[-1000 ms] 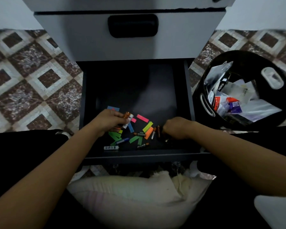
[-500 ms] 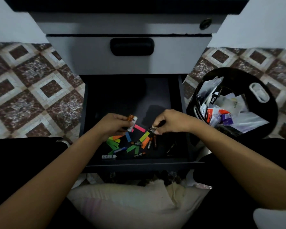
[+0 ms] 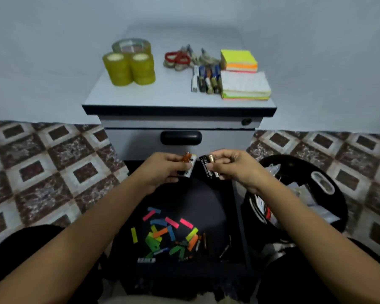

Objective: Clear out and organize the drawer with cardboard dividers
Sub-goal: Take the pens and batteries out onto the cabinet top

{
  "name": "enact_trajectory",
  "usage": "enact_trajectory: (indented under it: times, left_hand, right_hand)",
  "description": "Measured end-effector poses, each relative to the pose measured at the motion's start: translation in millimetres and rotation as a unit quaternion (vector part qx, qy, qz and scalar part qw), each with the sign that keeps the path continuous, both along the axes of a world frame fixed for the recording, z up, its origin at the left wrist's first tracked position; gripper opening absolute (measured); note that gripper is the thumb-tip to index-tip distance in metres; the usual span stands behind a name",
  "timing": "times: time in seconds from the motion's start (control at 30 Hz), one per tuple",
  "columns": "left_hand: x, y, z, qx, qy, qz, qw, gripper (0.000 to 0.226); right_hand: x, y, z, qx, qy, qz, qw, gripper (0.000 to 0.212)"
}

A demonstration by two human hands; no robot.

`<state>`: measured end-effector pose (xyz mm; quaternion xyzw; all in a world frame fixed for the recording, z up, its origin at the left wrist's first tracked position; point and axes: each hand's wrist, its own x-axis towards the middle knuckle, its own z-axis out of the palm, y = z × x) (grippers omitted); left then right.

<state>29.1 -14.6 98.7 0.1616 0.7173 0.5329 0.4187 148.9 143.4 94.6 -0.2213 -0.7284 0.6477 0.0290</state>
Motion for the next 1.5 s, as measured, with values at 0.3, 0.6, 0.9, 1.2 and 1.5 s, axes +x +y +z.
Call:
enact_trajectory:
  times: [0.3, 0.6, 0.9, 1.2, 1.5]
  left_hand:
    - [-28, 23, 80, 0.041, 0.116, 0.032, 0.992, 0.008]
    - [-75, 56, 115, -0.001, 0.208, 0.083, 0.975, 0.011]
    - [-98, 81, 110, -0.062, 0.249, 0.11, 0.96, 0.018]
    - [-116, 107, 106, -0.09, 0.302, 0.125, 0.941, 0.019]
    - [-114, 111, 95, -0.063, 0.398, 0.12, 0.907, 0.031]
  right_hand:
    - [-28, 12, 92, 0.092, 0.026, -0.041, 0.995, 0.012]
    - [-88, 15, 141, 0.201, 0.005, -0.067, 0.977, 0.017]
    - [-150, 34, 148, 0.279, -0.061, -0.102, 0.953, 0.032]
    - [-194, 49, 148, 0.316, -0.093, -0.117, 0.937, 0.036]
    - [-205, 53, 137, 0.406, -0.112, -0.077, 0.904, 0.038]
